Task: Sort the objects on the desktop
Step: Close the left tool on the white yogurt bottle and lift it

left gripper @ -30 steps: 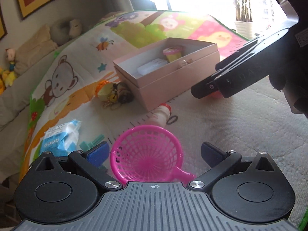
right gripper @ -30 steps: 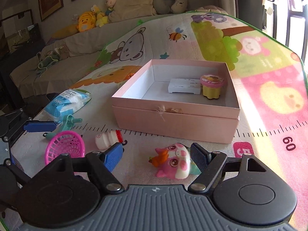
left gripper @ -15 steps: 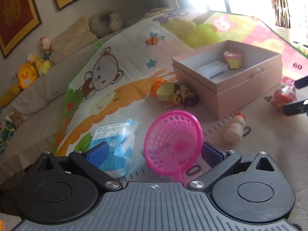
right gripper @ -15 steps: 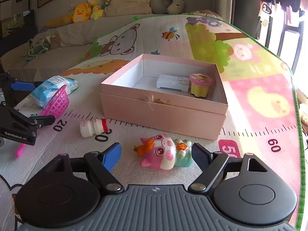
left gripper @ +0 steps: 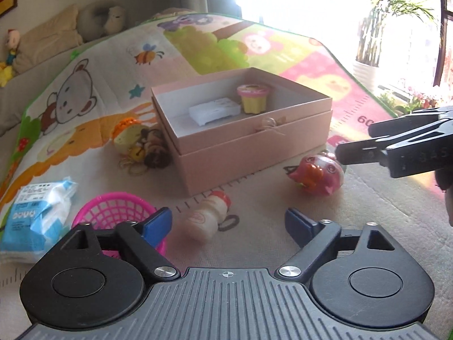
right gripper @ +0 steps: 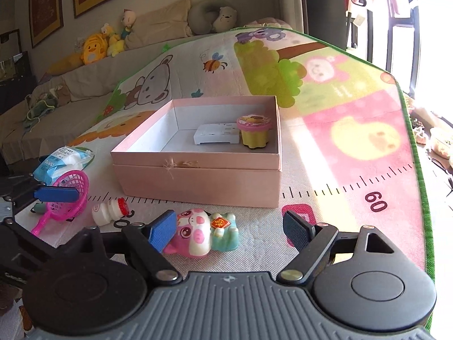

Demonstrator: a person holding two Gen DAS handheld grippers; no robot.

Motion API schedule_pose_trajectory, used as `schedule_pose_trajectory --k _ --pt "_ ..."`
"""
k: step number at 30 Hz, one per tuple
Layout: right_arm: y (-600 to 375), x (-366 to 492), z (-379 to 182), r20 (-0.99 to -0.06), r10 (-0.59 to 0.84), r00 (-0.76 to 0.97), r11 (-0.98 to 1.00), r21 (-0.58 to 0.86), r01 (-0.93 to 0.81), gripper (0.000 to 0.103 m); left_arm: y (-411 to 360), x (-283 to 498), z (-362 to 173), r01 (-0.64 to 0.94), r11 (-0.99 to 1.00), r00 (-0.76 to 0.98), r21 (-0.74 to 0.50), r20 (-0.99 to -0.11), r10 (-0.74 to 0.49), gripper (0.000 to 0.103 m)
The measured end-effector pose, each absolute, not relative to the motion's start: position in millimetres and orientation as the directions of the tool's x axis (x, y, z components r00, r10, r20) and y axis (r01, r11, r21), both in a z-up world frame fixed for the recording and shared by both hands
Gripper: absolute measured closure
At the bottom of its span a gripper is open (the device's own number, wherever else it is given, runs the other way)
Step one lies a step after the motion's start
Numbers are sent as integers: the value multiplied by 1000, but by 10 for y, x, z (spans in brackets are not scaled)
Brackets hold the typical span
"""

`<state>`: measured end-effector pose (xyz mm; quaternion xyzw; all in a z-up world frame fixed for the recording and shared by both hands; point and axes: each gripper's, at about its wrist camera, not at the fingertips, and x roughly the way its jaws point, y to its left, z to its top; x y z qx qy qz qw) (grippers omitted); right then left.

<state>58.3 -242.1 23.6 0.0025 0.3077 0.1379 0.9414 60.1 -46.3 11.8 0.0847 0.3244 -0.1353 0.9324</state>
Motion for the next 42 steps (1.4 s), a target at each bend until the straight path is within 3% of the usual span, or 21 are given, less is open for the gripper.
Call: schedule_pose_trajectory --k 6,11,21,35,42 --pt "-2503 620 224 -596 259 760 963 93 -255 20 -464 705 52 338 941 723 35 -650 -235 26" --pt "-2497 712 174 -612 261 746 963 115 -243 20 -656 424 79 503 864 678 28 -633 -374 17" --pt "-2516 747 128 -625 250 739 967 117 -228 20 -532 643 32 385 922 723 44 -636 -271 14" --pt "-2517 735 123 -624 264 736 963 129 -236 19 -582 555 35 510 859 645 -33 -646 -408 13" --pt "-2578 723 69 -617 249 747 968 151 -198 15 -570 524 87 505 862 692 40 -616 -376 9"
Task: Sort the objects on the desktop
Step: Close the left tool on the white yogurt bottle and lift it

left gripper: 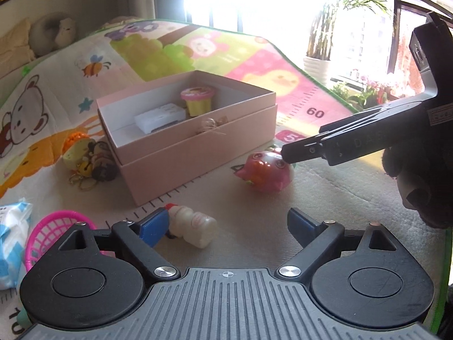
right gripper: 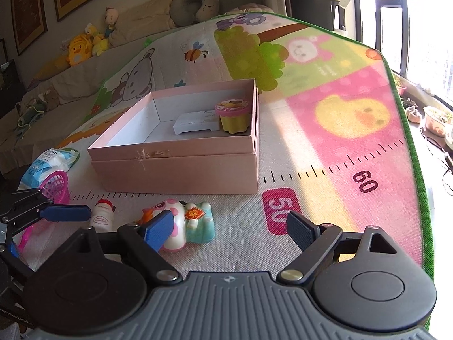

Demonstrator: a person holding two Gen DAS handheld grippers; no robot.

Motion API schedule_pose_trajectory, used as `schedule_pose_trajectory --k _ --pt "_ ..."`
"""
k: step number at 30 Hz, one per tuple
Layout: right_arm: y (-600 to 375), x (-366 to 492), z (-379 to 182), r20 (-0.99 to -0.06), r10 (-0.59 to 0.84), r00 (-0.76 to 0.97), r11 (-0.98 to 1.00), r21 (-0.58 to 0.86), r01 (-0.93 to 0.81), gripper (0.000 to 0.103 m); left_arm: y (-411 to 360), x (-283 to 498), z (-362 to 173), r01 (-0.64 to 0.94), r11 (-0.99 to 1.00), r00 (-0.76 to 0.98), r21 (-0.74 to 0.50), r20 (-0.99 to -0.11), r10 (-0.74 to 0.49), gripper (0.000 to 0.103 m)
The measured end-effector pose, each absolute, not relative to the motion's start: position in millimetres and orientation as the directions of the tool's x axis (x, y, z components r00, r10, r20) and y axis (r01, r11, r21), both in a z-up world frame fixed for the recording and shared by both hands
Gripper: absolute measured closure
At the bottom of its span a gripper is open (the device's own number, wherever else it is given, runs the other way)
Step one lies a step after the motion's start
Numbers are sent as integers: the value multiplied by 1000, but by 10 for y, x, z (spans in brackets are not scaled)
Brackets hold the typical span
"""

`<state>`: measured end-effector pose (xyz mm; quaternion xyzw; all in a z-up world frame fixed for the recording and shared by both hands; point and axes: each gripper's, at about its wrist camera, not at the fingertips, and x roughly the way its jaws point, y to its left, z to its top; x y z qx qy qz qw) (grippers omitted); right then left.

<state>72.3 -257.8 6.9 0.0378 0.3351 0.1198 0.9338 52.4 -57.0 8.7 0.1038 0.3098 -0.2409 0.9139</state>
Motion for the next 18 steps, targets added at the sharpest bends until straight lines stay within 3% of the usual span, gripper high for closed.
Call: schedule_pose_trajectory --k 8,18 --pt "-2618 714 11 -616 264 742 964 186 -189 11 -486 838 24 481 875 690 49 -637 -344 9" --pt "-2659 704 -2 -614 271 741 962 201 -185 10 -514 801 -14 544 839 615 -33 -664 -424 12"
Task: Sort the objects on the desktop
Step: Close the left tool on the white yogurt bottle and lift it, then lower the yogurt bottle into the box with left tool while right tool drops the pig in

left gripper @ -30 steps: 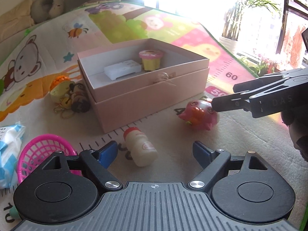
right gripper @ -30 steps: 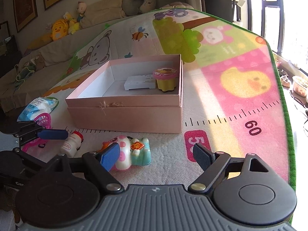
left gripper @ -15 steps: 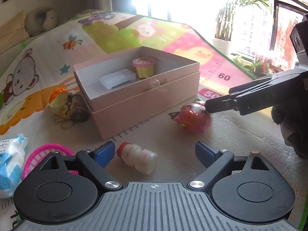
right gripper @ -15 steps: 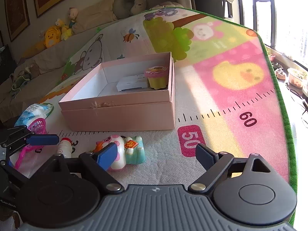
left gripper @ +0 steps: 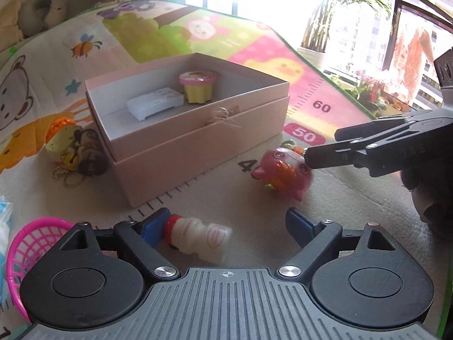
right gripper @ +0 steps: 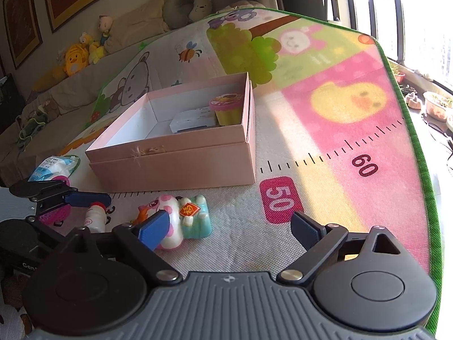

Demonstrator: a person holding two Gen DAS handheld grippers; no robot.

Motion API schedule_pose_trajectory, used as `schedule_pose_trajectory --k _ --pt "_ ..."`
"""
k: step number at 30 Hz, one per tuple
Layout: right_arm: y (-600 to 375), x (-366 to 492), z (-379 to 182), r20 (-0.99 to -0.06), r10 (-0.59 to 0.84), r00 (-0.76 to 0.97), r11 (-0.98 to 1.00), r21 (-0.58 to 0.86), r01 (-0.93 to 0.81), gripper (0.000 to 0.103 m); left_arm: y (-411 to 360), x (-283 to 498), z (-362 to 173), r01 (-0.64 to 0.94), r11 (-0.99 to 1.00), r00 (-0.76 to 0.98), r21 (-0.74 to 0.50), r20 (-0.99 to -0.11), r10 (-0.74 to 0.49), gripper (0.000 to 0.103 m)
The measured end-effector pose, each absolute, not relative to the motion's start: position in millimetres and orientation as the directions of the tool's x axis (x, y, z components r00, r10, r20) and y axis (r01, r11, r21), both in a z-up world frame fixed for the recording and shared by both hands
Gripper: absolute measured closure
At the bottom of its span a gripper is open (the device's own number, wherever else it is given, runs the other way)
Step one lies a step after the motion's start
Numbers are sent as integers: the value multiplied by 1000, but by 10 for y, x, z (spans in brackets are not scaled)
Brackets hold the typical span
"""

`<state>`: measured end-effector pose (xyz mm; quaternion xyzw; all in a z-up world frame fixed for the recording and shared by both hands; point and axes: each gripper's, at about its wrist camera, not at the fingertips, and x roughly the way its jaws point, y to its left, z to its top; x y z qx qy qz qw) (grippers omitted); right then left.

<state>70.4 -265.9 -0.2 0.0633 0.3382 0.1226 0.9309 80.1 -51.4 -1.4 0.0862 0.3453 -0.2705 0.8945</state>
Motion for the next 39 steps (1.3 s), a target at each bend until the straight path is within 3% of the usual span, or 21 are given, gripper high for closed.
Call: schedule_pose_trajectory --k 7,12,14,26,29,32,36,39 --pt "-2637 655 80 -599 288 747 957 198 -210 10 -574 565 38 498 867 662 9 -650 -373 21" --pt "-2592 623 166 -593 294 750 956 173 -239 10 -584 623 18 429 903 677 -1 -661 -323 41" --pt "-2556 619 173 -600 299 742 953 156 -258 10 -551 626 25 407 913 685 -7 -659 -310 55" --pt "-1985 754 55 -668 306 678 927 47 -372 11 -217 265 52 334 942 703 -31 -658 -271 55" --pt "-1905 828 61 -694 258 672 934 2 -357 31 -188 236 59 314 949 710 -33 -656 -258 55" --pt "-1941 727 193 -708 264 655 924 -11 -383 36 -147 164 186 315 949 732 -19 -631 -255 55" --pt "-2129 410 690 -672 346 655 890 12 -457 36 -105 141 566 331 943 785 21 -561 -263 55" --pt "-2327 282 1268 -559 397 727 894 55 -446 36 -159 257 954 330 941 846 75 -466 -260 55"
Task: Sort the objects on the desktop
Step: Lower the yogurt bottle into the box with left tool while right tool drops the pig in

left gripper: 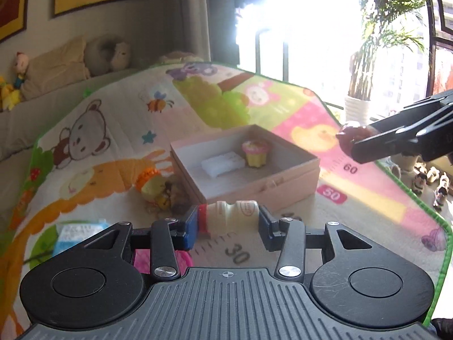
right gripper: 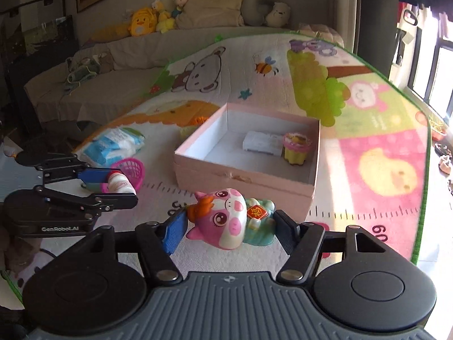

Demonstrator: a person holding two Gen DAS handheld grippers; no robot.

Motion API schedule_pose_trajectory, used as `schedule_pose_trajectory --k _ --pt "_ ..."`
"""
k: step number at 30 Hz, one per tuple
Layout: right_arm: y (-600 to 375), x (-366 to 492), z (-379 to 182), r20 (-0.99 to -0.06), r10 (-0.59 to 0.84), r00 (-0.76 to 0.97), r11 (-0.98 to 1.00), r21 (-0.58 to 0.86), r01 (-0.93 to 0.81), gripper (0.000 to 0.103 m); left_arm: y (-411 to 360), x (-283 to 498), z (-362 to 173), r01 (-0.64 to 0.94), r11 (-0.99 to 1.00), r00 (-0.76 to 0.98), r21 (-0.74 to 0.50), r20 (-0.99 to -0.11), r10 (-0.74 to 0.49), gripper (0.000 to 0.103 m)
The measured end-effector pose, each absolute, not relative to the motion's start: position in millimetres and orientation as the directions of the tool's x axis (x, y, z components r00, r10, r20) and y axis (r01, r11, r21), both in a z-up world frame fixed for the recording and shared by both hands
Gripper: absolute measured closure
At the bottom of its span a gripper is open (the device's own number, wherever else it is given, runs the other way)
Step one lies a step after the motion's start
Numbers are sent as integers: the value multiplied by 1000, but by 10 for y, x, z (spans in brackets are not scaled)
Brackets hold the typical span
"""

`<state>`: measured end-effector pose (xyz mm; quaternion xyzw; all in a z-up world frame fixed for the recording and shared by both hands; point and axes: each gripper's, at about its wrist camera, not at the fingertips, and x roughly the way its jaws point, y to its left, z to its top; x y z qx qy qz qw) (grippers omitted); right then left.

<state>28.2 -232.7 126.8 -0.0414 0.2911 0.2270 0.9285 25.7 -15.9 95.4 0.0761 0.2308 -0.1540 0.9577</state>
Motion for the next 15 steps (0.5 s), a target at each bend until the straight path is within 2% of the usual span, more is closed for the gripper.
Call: schedule_pose_trajectory --k 2,5,7,10,12,14,15 --pt "-2469 330 1633 -480 417 772 901 107 -420 36 -224 381 1176 316 942 883 112 -399 -249 55" --pt "-2564 563 1958 -403 388 829 920 110 -377 36 -333 667 1398 307 945 901 110 -353 -252 55" --pt "-2557 822 1996 -408 360 839 932 115 -344 36 -442 934 1457 293 950 907 104 -344 -242 55" --pt "-2492 1253 1819 -471 341 814 940 148 -309 36 -549 1271 1369 319 946 878 51 -391 -275 54" --pt "-2444 1499 1607 -521 339 783 941 172 -293 35 -538 1377 1246 324 946 860 22 -424 -285 42" --pt "-2436 1677 1393 -574 349 741 937 212 -277 31 -434 1338 1147 310 951 860 14 -431 -274 26" --pt "-2452 1715 1309 -590 346 730 938 230 -259 29 -345 1282 1110 302 953 860 9 -434 -269 22"
